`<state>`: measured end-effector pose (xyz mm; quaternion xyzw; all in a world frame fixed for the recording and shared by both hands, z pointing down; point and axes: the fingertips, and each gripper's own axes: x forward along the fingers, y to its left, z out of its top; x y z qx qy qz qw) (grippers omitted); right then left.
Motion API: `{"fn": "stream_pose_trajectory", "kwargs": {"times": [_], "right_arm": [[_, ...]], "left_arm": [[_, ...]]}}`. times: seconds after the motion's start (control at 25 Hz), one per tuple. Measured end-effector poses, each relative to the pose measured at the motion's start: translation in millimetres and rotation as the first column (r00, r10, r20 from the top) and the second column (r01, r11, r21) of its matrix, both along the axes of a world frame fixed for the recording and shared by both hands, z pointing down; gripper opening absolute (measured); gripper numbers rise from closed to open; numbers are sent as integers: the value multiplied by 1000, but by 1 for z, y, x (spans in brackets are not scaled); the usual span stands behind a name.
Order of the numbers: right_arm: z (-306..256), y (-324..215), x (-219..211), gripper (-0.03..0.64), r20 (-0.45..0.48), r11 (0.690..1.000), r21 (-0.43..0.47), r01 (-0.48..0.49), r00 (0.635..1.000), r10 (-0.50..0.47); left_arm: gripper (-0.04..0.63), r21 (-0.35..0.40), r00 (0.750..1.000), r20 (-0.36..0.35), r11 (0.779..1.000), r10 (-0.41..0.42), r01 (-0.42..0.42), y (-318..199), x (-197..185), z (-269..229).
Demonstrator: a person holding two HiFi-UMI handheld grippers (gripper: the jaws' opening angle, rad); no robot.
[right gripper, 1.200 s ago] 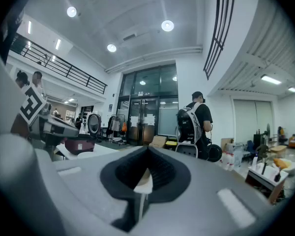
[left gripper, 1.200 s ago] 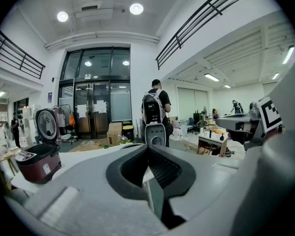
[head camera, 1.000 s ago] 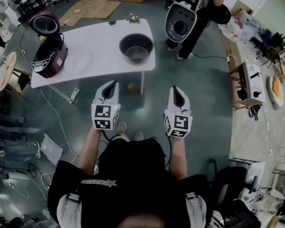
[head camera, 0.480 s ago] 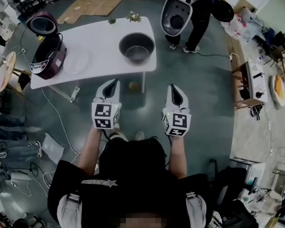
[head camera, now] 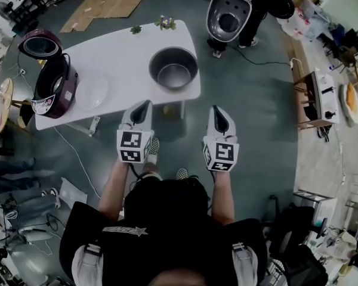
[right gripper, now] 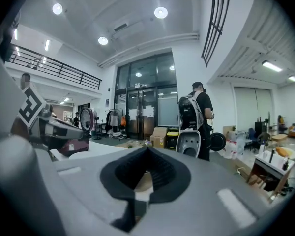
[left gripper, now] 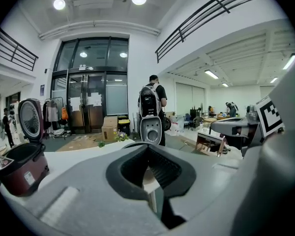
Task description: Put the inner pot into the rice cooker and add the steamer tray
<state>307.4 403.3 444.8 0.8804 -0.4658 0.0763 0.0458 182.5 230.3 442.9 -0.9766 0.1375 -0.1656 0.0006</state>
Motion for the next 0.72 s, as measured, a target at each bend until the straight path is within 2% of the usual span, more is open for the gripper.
{"fn": "stream_pose_trajectory", "kwargs": {"times": [0.44, 0.72], "right_arm": [[35, -76, 43, 3, 89, 993, -66, -98, 991, 103], [66, -97, 79, 8, 155, 975, -116, -187, 967, 204]], "left_arm": [[11, -82, 988, 91, 990, 125, -118, -70, 68, 45], [29, -155, 987, 111, 983, 116, -98, -111, 105, 75]]}}
